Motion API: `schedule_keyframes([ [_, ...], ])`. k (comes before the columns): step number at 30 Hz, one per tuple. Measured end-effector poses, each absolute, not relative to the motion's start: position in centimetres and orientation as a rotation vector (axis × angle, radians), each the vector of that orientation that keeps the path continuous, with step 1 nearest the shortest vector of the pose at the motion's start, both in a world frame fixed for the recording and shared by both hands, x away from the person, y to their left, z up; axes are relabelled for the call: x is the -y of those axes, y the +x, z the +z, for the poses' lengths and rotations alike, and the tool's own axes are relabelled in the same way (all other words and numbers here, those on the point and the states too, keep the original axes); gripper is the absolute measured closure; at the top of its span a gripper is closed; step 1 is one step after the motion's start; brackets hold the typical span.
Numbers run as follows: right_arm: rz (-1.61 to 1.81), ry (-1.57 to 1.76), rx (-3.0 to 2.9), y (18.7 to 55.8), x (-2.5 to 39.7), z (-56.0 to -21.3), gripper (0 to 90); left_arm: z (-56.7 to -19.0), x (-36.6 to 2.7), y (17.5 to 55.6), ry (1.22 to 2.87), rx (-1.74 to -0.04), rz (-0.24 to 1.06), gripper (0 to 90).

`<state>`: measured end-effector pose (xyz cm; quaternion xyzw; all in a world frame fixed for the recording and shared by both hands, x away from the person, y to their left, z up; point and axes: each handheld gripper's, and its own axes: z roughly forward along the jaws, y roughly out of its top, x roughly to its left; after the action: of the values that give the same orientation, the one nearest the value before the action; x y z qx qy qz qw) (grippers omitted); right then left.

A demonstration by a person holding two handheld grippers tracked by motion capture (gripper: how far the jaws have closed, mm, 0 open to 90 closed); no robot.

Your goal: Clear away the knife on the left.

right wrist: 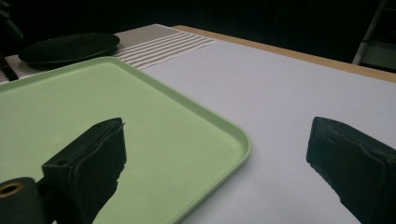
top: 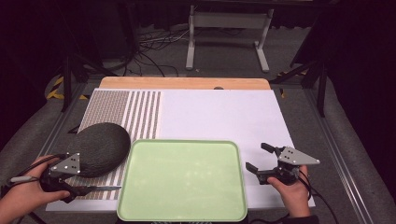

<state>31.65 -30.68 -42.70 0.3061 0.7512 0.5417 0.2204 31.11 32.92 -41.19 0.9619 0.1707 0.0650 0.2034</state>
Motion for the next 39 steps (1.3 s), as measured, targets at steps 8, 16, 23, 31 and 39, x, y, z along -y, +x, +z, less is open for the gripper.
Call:
schedule_keyframes([
  [8, 1.5, 0.846, -2.078, 31.6, 30.7, -42.7, 5.5, -41.6, -32.8, 31.0, 2.825, -0.357, 0.139, 27.2],
  [16, 1.499, 0.843, -2.082, 31.6, 30.7, -42.7, 5.5, -42.3, -31.7, 31.2, 2.982, -0.228, 0.117, 40.1],
  [23, 1.496, 0.833, -2.093, 31.5, 30.6, -42.8, 5.4, -42.5, -31.5, 31.2, 3.049, -0.139, 0.121, 55.8],
  [31, 1.496, 0.828, -2.1, 31.5, 30.5, -42.9, 5.4, -43.0, -31.5, 31.9, 3.11, -0.067, 0.113, 70.7],
  [39, 1.492, 0.824, -2.108, 31.5, 30.4, -42.9, 5.4, -43.2, -31.2, 32.0, 3.149, 0.007, 0.102, 77.1],
])
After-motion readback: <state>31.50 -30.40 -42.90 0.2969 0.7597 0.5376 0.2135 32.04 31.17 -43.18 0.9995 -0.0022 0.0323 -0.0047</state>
